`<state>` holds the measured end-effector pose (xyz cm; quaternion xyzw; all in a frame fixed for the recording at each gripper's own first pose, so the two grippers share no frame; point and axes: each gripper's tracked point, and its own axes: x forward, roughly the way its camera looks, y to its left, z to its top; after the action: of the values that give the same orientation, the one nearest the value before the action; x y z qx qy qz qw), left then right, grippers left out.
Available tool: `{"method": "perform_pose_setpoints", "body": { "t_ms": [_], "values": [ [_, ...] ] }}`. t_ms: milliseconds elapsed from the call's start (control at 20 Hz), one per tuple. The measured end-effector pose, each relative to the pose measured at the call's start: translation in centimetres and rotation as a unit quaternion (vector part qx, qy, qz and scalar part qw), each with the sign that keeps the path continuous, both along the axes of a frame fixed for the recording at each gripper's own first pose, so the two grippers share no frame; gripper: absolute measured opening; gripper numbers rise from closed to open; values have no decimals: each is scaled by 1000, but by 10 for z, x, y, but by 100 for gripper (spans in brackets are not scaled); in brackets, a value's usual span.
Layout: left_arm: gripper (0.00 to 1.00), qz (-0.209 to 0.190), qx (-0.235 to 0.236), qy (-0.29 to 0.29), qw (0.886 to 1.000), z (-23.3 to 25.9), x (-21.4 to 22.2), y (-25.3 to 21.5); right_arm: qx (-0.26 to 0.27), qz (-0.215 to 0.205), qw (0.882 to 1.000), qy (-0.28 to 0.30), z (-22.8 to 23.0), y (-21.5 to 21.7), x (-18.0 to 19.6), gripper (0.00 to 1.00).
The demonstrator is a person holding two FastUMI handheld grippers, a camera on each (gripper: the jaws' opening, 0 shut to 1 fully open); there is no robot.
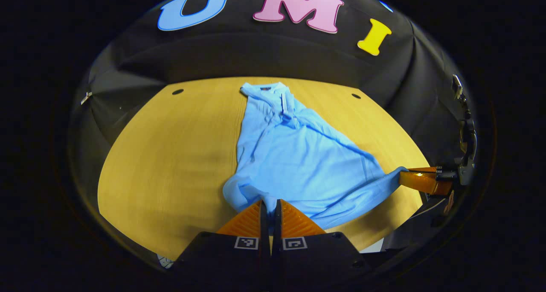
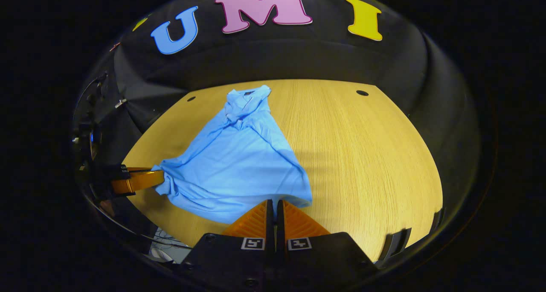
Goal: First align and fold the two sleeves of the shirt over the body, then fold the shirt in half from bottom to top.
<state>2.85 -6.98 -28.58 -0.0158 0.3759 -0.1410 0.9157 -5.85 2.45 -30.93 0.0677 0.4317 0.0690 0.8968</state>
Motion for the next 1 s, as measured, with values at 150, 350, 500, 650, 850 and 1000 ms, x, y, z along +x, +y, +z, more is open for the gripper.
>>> {"method": "perform_pose_setpoints", "body": {
  "t_ms": [150, 350, 500, 650, 850, 1000],
  "values": [
    [6, 7, -6, -31, 999, 25, 33, -2, 9, -10, 999, -30, 18, -4, 37, 5],
    [6, 25, -18, -70, 997, 57, 77, -2, 18, -31, 998, -59, 33, -13, 82, 5],
    [6, 35, -23, -92, 995, 70, 106, -3, 19, -38, 996, -78, 41, -18, 113, 5],
    [6, 46, -29, -111, 992, 83, 139, -4, 21, -41, 994, -99, 48, -22, 148, 5],
    [6, 62, -26, -129, 989, 91, 187, -3, 21, -46, 992, -115, 43, -21, 203, 5],
    [6, 83, -25, -142, 986, 94, 229, 0, 18, -48, 991, -125, 35, -18, 248, 5]
  ]
}}
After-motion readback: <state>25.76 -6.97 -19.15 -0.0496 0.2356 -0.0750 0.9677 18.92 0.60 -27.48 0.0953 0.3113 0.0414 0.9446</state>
